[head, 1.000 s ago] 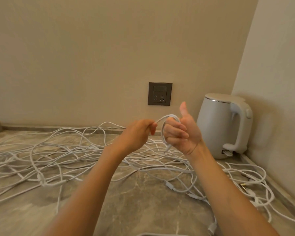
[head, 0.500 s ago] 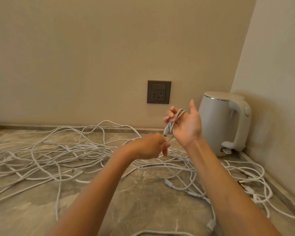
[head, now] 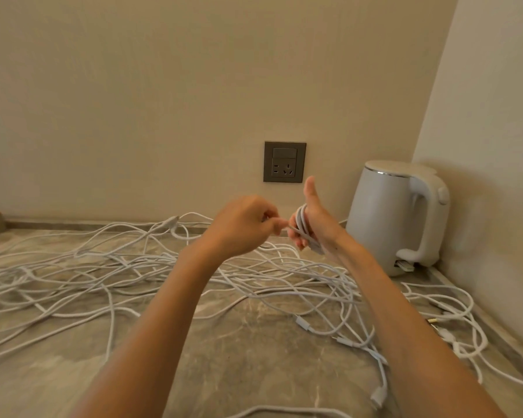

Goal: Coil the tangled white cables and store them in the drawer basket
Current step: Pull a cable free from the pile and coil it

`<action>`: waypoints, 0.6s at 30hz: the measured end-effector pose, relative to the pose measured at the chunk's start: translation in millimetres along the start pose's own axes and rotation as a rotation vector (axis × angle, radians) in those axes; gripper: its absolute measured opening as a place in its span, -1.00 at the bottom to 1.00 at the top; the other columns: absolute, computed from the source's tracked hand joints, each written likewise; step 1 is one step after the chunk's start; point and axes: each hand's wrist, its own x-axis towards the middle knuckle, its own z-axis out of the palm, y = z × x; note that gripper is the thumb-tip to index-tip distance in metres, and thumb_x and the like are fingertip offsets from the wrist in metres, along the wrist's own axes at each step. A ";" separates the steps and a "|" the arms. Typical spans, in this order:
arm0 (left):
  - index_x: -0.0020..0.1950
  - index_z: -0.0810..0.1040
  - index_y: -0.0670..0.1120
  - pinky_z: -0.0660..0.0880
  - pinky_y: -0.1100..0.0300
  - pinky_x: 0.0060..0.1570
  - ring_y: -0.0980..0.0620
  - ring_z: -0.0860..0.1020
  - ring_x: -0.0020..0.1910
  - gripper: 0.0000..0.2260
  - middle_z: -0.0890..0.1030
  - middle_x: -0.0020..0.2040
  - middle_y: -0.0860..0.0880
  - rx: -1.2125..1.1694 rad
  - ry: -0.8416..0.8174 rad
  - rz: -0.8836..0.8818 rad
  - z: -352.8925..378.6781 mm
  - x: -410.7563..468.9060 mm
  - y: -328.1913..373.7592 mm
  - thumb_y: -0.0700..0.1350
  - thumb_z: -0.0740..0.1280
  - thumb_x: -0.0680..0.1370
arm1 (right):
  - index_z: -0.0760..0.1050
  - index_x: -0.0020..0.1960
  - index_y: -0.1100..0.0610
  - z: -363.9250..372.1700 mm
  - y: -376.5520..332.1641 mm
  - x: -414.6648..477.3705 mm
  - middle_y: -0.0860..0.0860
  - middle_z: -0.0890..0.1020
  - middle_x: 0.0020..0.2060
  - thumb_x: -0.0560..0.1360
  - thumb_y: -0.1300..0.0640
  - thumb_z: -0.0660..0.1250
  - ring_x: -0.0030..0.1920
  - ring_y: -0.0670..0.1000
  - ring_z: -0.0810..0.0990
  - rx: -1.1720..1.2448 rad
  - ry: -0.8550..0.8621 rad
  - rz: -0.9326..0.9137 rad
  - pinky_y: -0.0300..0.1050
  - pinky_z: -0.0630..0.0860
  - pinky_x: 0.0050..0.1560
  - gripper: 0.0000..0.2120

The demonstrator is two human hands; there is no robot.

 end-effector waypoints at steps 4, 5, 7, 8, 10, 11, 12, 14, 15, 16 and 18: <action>-0.17 0.63 -0.12 0.29 0.22 -0.36 0.17 0.35 -0.44 -0.76 0.45 -0.43 0.08 0.032 0.171 0.019 0.3 0.9 -1.4 0.01 0.29 0.54 | 0.32 -0.50 0.23 -3.5 2.5 -2.1 0.07 0.38 -0.60 0.41 -0.40 -0.46 -0.60 -0.05 0.32 0.025 -0.249 0.062 -0.30 0.31 -0.55 -0.11; -0.19 0.63 -0.10 0.27 0.24 -0.38 0.19 0.33 -0.45 -0.76 0.41 -0.46 0.12 0.034 0.205 0.023 0.7 0.9 -0.9 0.02 0.29 0.53 | 0.30 -0.52 0.21 -4.3 3.2 -2.0 0.07 0.36 -0.60 0.39 -0.43 -0.45 -0.60 -0.04 0.30 0.069 -0.305 0.066 -0.29 0.31 -0.55 -0.12; -0.21 0.62 -0.09 0.24 0.20 -0.39 0.20 0.32 -0.47 -0.76 0.37 -0.49 0.15 0.002 0.267 0.026 1.5 1.4 -0.8 0.02 0.29 0.53 | 0.26 -0.55 0.19 -6.1 2.6 -2.7 0.05 0.31 -0.63 0.37 -0.46 -0.42 -0.63 -0.04 0.27 0.203 -0.406 0.073 -0.28 0.31 -0.56 -0.14; -0.21 0.63 -0.09 0.22 0.19 -0.37 0.21 0.32 -0.47 -0.77 0.36 -0.49 0.15 -0.022 0.294 0.024 2.0 1.8 -1.5 0.01 0.29 0.53 | 0.25 -0.57 0.18 -6.7 2.3 -3.3 0.04 0.30 -0.65 0.37 -0.46 -0.40 -0.65 -0.05 0.26 0.278 -0.456 0.074 -0.28 0.31 -0.58 -0.15; -0.18 0.62 -0.11 0.21 0.18 -0.34 0.21 0.34 -0.46 -0.77 0.39 -0.48 0.13 -0.066 0.320 0.018 2.8 2.8 -2.5 -0.03 0.26 0.56 | 0.28 -0.60 0.17 -5.7 1.3 -4.2 0.02 0.30 -0.69 0.36 -0.48 -0.36 -0.68 -0.09 0.25 0.460 -0.592 0.063 -0.32 0.30 -0.64 -0.15; -0.18 0.62 -0.13 0.21 0.18 -0.35 0.20 0.34 -0.46 -0.77 0.40 -0.47 0.10 -0.090 0.321 0.016 3.6 3.2 -3.0 -0.05 0.25 0.56 | 0.31 -0.60 0.17 -4.2 0.9 -4.2 0.01 0.33 -0.70 0.36 -0.49 -0.33 -0.69 -0.11 0.27 0.553 -0.672 0.054 -0.35 0.30 -0.65 -0.14; -0.19 0.61 -0.14 0.23 0.21 -0.37 0.19 0.35 -0.48 -0.77 0.41 -0.48 0.08 -0.115 0.316 0.016 4.4 3.7 -3.0 -0.07 0.25 0.57 | 0.34 -0.60 0.16 -2.4 1.2 -2.9 0.01 0.36 -0.69 0.36 -0.49 -0.31 -0.69 -0.12 0.29 0.639 -0.749 0.041 -0.37 0.31 -0.65 -0.14; -0.21 0.59 -0.13 0.25 0.29 -0.39 0.19 0.37 -0.52 -0.77 0.43 -0.49 0.06 -0.161 0.289 0.017 6.3 4.1 -2.3 -0.10 0.24 0.57 | 0.34 -0.56 0.14 0.7 3.0 0.8 0.01 0.41 -0.67 0.38 -0.48 -0.26 -0.68 -0.12 0.32 0.814 -0.897 0.002 -0.39 0.32 -0.63 -0.19; -0.22 0.58 -0.11 0.25 0.35 -0.41 0.21 0.38 -0.53 -0.77 0.44 -0.49 0.06 -0.182 0.266 0.013 7.3 4.5 -1.7 -0.11 0.23 0.58 | 0.32 -0.53 0.14 2.0 3.3 2.1 0.03 0.41 -0.65 0.39 -0.48 -0.24 -0.66 -0.09 0.30 0.913 -0.970 -0.017 -0.37 0.31 -0.62 -0.22; -0.24 0.56 -0.08 0.24 0.40 -0.43 0.25 0.39 -0.54 -0.77 0.45 -0.49 0.06 -0.206 0.237 0.004 8.8 4.9 -0.5 -0.11 0.22 0.59 | 0.29 -0.50 0.16 3.1 3.5 2.9 0.06 0.37 -0.64 0.40 -0.47 -0.22 -0.65 -0.08 0.28 1.009 -1.025 -0.028 -0.33 0.28 -0.61 -0.24; -0.27 0.52 -0.05 0.27 0.36 -0.43 0.26 0.37 -0.58 -0.73 0.48 -0.48 0.04 -0.282 0.171 -0.029 12.3 5.8 2.8 -0.11 0.18 0.60 | 0.29 -0.46 0.17 5.1 3.8 2.1 0.08 0.33 -0.60 0.41 -0.46 -0.17 -0.66 -0.08 0.20 1.159 -1.057 -0.024 -0.30 0.22 -0.61 -0.26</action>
